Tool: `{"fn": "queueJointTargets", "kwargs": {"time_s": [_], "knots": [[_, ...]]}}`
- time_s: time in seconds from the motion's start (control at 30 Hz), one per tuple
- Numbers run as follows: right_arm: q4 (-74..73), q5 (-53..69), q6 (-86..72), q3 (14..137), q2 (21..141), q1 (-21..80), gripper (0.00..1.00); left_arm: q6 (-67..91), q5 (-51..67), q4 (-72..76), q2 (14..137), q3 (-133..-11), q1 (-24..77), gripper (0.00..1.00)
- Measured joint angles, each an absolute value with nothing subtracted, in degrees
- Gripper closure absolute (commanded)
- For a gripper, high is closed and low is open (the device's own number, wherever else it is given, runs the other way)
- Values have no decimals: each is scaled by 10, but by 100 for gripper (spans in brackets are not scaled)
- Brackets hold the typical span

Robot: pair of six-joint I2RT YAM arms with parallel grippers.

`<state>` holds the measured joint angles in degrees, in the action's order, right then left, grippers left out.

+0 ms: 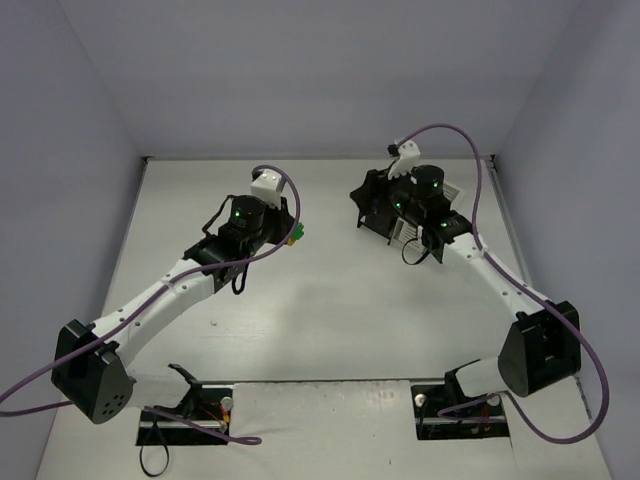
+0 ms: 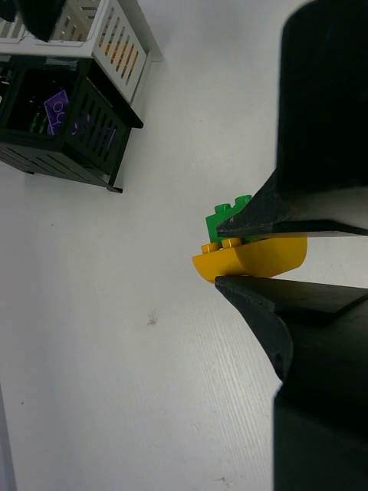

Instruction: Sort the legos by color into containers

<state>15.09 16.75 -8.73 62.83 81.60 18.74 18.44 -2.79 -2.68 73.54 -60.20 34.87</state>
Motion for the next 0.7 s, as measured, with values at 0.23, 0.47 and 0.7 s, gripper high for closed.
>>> {"fn": "queueJointTargets", "kwargs": {"time_s": [0.23, 0.47, 0.7], "knots": [[208, 291, -140, 584, 789, 297, 35, 185, -17, -21, 734, -602, 349, 96], [242, 330, -174, 566, 803, 333, 35, 185, -10, -10, 721, -601, 349, 96], [269, 340, -187, 566, 821, 339, 35, 185, 4, 7, 712, -593, 349, 96]]}}
